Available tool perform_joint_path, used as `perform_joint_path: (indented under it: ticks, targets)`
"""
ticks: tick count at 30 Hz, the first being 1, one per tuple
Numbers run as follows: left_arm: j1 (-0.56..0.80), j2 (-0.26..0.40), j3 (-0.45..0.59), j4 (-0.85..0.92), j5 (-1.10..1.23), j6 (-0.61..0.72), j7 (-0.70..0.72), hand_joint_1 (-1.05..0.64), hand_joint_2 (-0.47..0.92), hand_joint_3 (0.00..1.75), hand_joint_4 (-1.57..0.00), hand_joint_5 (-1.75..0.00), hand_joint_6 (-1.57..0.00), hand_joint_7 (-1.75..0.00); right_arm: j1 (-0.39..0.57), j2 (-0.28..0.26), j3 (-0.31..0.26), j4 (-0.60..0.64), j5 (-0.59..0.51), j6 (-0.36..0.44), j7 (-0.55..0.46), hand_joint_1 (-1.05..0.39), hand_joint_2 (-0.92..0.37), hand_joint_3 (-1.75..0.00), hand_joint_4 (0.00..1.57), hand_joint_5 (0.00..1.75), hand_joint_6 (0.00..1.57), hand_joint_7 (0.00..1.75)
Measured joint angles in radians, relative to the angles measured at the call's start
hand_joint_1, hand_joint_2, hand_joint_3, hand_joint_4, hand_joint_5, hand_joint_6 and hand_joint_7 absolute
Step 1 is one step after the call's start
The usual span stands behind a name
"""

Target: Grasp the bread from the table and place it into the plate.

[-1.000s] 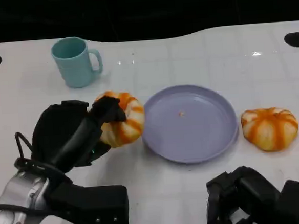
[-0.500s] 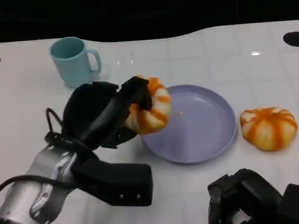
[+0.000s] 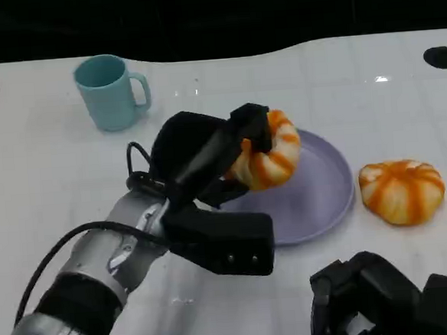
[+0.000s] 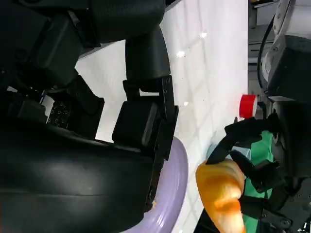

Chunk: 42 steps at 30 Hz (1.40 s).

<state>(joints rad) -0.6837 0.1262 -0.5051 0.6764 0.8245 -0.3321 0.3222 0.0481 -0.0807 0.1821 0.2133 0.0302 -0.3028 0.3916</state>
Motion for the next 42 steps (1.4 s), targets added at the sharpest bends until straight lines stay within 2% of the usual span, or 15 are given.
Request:
perform_joint_path:
  ticks: [1, 2, 3, 5, 7, 8, 10, 12, 15, 17, 30, 37, 42]
  targets:
    - [-0.009, -0.008, -0.004, 0.020, -0.003, -0.011, 0.005, -0.26, 0.55, 0.99, -0.79, -1.75, -0.68, -1.45, 0.000, 0.000, 0.000, 0.000, 0.000, 0.000, 0.000, -1.05, -0.09, -1.38, 1.54, 1.31, 1.57, 1.05]
    - [-0.015, -0.014, -0.008, 0.040, -0.006, -0.026, 0.008, -0.28, 0.59, 0.84, -0.79, -1.63, -0.71, -1.26, 0.001, 0.000, 0.001, -0.001, 0.000, 0.000, -0.001, -1.05, -0.09, -1.39, 1.54, 1.31, 1.57, 1.05]
    - [-0.022, -0.020, -0.011, 0.058, -0.007, -0.038, 0.008, -0.31, 0.69, 0.59, -0.75, -1.53, -0.74, -0.96, 0.001, 0.000, 0.001, -0.001, -0.001, 0.000, -0.002, -1.05, -0.09, -1.39, 1.53, 1.31, 1.57, 1.06]
    - [-0.033, -0.025, -0.023, 0.083, -0.007, -0.053, 0.002, -0.36, 0.85, 0.25, -0.63, -1.48, -0.75, -0.50, 0.001, 0.000, 0.001, -0.003, -0.001, 0.001, -0.003, -1.05, -0.08, -1.40, 1.53, 1.31, 1.57, 1.06]
    - [-0.043, -0.025, -0.033, 0.090, -0.007, -0.051, -0.034, -0.41, 0.90, 0.16, -0.54, -1.41, -0.68, -0.27, 0.001, 0.000, 0.001, -0.005, -0.001, 0.002, -0.004, -1.05, -0.08, -1.40, 1.53, 1.32, 1.57, 1.06]
    - [-0.045, -0.025, -0.039, 0.089, -0.007, -0.046, -0.055, -0.42, 0.91, 0.14, -0.52, -1.39, -0.66, -0.22, 0.002, 0.000, 0.002, -0.005, -0.001, 0.002, -0.004, -1.05, -0.09, -1.40, 1.53, 1.32, 1.57, 1.05]
    - [-0.047, -0.025, -0.049, 0.088, -0.006, -0.031, -0.103, -0.51, 0.92, 0.15, -0.50, -0.84, -0.53, -0.07, 0.002, 0.001, 0.002, -0.006, -0.002, 0.002, -0.005, -1.05, -0.09, -1.41, 1.53, 1.32, 1.57, 1.06]
    - [-0.046, -0.020, -0.055, 0.077, -0.006, -0.016, -0.144, -0.57, 0.92, 0.16, -0.48, -0.50, -0.43, -0.01, 0.002, 0.001, 0.002, -0.006, -0.003, 0.002, -0.006, -1.05, -0.09, -1.40, 1.53, 1.32, 1.57, 1.06]
    - [-0.046, -0.006, -0.062, 0.040, -0.006, 0.005, -0.200, -0.63, 0.92, 0.19, -0.39, -0.36, -0.31, 0.00, 0.002, 0.000, 0.002, -0.006, -0.004, 0.002, -0.006, -1.05, -0.10, -1.39, 1.53, 1.32, 1.57, 1.06]
    - [-0.045, 0.003, -0.065, 0.009, -0.004, 0.027, -0.239, -0.65, 0.92, 0.19, -0.37, -0.34, -0.29, 0.00, 0.002, 0.000, 0.002, -0.006, -0.004, 0.002, -0.006, -1.05, -0.10, -1.39, 1.53, 1.32, 1.57, 1.06]
    - [0.022, 0.087, -0.071, -0.195, 0.000, 0.106, -0.326, -0.61, 0.92, 0.19, -0.47, -0.34, -0.41, -0.05, 0.002, 0.000, 0.002, -0.014, -0.004, 0.010, -0.006, -1.05, -0.10, -1.38, 1.53, 1.31, 1.57, 1.06]
    - [0.125, 0.149, 0.026, -0.285, -0.138, -0.027, -0.320, -0.56, 0.92, 0.21, -0.62, -0.43, -0.55, -0.10, 0.001, 0.000, 0.001, -0.020, -0.002, 0.016, -0.005, -1.05, -0.09, -1.40, 1.54, 1.32, 1.57, 1.06]
    - [0.213, 0.153, 0.103, -0.296, -0.281, -0.142, -0.313, -0.53, 0.92, 0.17, -0.77, -0.56, -0.70, -0.12, 0.000, 0.000, 0.000, -0.019, 0.001, 0.014, -0.002, -1.05, -0.09, -1.40, 1.53, 1.32, 1.57, 1.05]
